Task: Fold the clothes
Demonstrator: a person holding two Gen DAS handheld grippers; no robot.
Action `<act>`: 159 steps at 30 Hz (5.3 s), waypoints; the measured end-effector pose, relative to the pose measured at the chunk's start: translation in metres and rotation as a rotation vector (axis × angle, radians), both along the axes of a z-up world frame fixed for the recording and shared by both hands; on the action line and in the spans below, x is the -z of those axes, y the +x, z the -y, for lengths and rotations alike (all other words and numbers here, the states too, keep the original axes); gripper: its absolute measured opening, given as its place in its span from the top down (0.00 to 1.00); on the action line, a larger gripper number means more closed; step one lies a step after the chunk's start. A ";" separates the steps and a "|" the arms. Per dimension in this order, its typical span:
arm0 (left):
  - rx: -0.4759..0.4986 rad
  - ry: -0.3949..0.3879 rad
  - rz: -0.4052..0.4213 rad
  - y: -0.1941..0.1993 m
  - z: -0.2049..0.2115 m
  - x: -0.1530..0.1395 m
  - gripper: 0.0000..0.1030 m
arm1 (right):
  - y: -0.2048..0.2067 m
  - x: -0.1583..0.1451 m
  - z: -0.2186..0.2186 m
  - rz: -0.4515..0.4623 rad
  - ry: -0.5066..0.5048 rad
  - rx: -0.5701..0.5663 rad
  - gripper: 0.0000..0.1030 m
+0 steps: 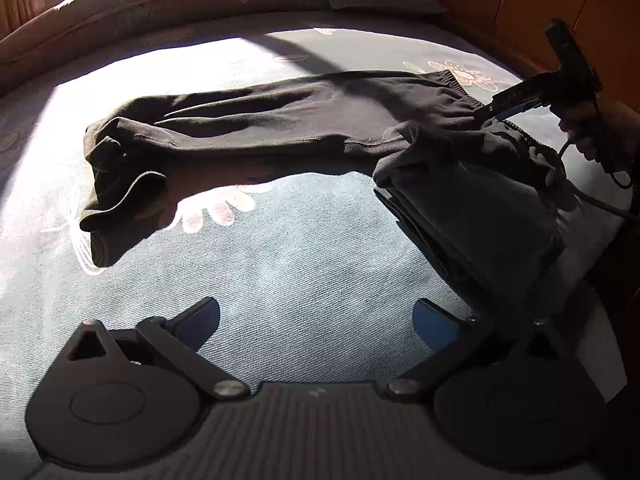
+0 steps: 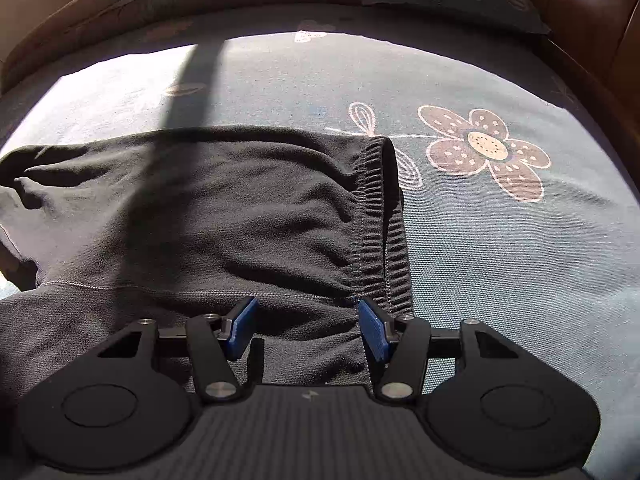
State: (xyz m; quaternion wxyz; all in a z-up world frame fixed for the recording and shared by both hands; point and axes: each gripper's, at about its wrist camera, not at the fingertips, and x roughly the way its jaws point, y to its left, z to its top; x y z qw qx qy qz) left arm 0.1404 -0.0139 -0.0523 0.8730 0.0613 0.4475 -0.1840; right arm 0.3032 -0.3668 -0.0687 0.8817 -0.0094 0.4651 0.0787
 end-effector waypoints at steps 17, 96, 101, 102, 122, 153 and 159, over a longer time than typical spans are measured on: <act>0.004 0.000 -0.011 -0.025 -0.001 0.009 0.01 | -0.197 -0.055 -0.144 0.193 0.013 -0.528 0.09; 0.195 -0.211 -0.171 0.064 0.053 0.028 0.01 | -0.204 -0.003 -0.131 0.243 -0.169 -0.291 0.03; 0.193 -0.367 -0.193 0.117 0.063 0.035 0.01 | -0.206 0.001 -0.110 0.222 -0.152 -0.231 0.03; 0.188 -0.386 -0.203 0.126 0.065 0.039 0.01 | -0.206 0.001 -0.106 0.219 -0.147 -0.219 0.03; 0.200 -0.780 -0.415 0.121 0.039 0.076 0.01 | -0.205 0.005 -0.081 0.188 -0.077 -0.146 0.03; -0.117 -0.927 -0.454 0.114 0.010 0.120 0.89 | -0.215 0.010 -0.074 0.171 -0.024 -0.096 0.03; -0.101 -0.927 -0.459 0.117 0.016 0.118 0.89 | -0.214 0.011 -0.079 0.165 -0.035 -0.100 0.03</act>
